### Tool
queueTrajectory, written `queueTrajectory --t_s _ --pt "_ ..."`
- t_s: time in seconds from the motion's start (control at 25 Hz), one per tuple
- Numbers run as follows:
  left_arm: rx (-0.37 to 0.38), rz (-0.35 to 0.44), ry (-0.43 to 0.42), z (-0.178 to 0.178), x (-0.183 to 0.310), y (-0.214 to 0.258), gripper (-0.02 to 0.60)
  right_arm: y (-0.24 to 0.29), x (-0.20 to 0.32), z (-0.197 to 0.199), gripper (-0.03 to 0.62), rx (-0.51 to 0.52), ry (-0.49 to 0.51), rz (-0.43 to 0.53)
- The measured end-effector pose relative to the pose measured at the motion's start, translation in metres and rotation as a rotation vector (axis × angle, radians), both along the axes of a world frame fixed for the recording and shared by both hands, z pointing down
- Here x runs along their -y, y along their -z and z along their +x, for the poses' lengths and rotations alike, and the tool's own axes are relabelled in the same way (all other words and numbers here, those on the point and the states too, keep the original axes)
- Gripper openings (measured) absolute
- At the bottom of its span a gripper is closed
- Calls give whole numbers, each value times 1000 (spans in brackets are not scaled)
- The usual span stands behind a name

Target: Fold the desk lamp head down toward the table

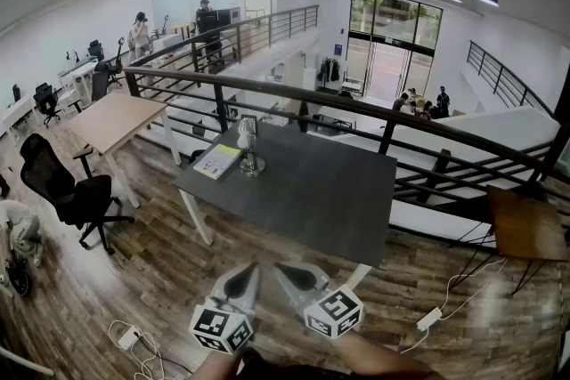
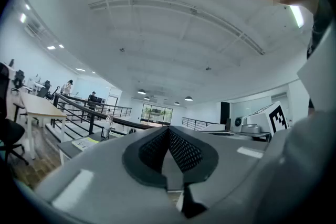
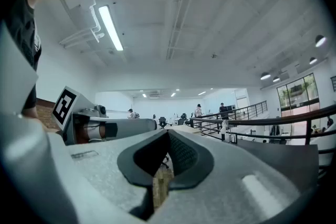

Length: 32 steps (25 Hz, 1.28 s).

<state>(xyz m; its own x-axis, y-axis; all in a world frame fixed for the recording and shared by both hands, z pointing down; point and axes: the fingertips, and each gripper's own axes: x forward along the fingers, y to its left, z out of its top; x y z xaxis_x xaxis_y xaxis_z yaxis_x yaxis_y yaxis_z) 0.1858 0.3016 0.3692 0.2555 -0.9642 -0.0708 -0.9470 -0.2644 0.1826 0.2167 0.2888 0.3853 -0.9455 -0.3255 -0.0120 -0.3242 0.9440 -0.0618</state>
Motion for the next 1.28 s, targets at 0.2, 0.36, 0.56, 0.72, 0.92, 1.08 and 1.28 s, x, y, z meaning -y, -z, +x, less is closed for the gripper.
queueTrajectory --t_s 0.2,0.36,0.56,0.72,0.92,1.08,1.28 --pt "-4 -2 -21 -35 13 -6 2 -5 10 -36 0 -8 -5 0" --pt "-7 -6 -62 -68 31 -9 2 -10 28 -69 2 7 -23 -10" --pt "8 -17 -135 -105 48 -9 2 -11 51 -110 2 19 -75 -38" --pt "11 -21 -161 -132 60 -10 2 -11 66 -135 2 28 -102 -54" --pt "-1 -29 -171 -156 80 -14 2 -16 88 -155 2 15 -117 -63" --pt "-4 -38 -167 -171 104 -18 2 -20 116 -171 2 25 -107 -85" --pt "-9 -58 -127 -195 146 -32 2 -32 162 -194 2 30 -69 -100"
